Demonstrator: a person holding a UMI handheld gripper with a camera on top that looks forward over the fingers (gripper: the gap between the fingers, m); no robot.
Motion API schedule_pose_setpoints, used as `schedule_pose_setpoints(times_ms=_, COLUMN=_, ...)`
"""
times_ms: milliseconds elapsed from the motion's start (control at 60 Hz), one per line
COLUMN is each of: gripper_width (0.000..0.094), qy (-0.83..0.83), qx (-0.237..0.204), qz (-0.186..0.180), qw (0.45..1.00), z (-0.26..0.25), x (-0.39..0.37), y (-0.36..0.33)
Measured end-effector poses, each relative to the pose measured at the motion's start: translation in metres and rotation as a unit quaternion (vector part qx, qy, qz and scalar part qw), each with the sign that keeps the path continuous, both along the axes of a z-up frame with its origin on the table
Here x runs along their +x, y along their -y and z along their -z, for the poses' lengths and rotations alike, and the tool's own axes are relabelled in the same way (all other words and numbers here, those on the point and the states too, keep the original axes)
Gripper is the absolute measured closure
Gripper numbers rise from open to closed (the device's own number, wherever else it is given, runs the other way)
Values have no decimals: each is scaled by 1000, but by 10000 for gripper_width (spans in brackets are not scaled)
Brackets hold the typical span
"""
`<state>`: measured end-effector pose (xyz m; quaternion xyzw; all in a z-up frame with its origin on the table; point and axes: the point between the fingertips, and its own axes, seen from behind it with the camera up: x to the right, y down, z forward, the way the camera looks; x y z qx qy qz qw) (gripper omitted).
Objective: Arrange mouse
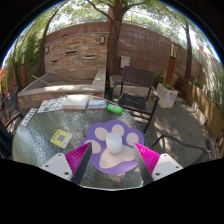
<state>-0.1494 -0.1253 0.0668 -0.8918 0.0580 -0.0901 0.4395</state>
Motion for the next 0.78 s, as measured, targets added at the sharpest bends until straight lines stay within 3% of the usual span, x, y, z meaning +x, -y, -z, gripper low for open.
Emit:
schedule_pose_setpoints(times_ms=167, gripper_width=86, qy=29, qx=22, qz=30, qw=999, z=-50, x=-92, y=76)
schedule_pose_setpoints(times_ms=183, gripper_width=86, qy=30, qx=25, qz=32, qw=999, z=-51, x=-76, y=79)
schedule_pose_setpoints(times_ms=383, gripper_width=83, qy=33, qx=33, qz=59, qw=997, z=-66, x=-184, y=154)
schedule_pose_setpoints(times_ms=783, gripper_width=89, qy=51, qx=44, qz=71, qw=995, z=-58, x=-302, y=183)
